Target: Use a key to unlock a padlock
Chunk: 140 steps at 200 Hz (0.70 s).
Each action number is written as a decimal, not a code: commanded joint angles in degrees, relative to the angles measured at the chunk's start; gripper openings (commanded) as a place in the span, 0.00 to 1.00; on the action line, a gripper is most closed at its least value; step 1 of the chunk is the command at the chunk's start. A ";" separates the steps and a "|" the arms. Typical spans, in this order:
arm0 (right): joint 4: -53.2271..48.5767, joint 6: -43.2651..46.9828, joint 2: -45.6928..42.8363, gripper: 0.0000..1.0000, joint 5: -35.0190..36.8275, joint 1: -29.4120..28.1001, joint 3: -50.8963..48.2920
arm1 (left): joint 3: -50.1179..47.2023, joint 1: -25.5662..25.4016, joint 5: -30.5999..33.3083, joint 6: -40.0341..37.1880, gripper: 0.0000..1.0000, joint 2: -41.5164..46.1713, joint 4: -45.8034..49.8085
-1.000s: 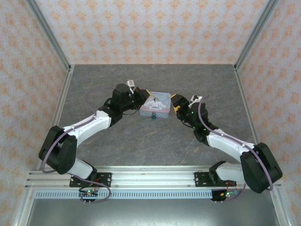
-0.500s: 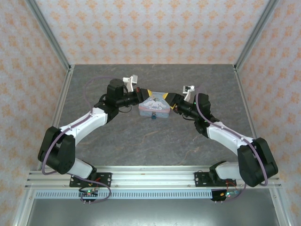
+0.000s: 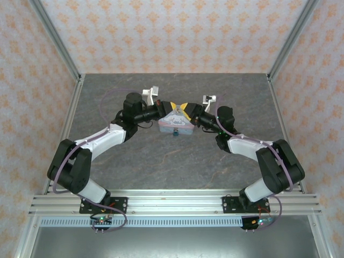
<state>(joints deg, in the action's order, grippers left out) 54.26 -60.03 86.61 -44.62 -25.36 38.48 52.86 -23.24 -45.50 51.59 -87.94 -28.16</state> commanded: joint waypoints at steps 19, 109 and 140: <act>7.36 -1.41 1.07 0.41 -0.82 -1.02 2.32 | -0.71 -0.13 -1.27 3.05 0.00 -0.98 -7.03; 7.97 -1.29 3.01 0.23 -2.38 -1.50 2.92 | 0.31 -0.24 -2.77 2.90 0.00 -1.36 -6.27; 8.14 -0.94 3.26 0.18 -3.55 -1.46 2.95 | 0.80 -0.34 -3.50 2.86 0.00 -1.70 -5.91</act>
<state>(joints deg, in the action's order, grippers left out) 58.67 -61.73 89.43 -45.93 -26.41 39.53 52.75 -23.27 -46.81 54.17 -88.68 -32.01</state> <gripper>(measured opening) 0.195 0.044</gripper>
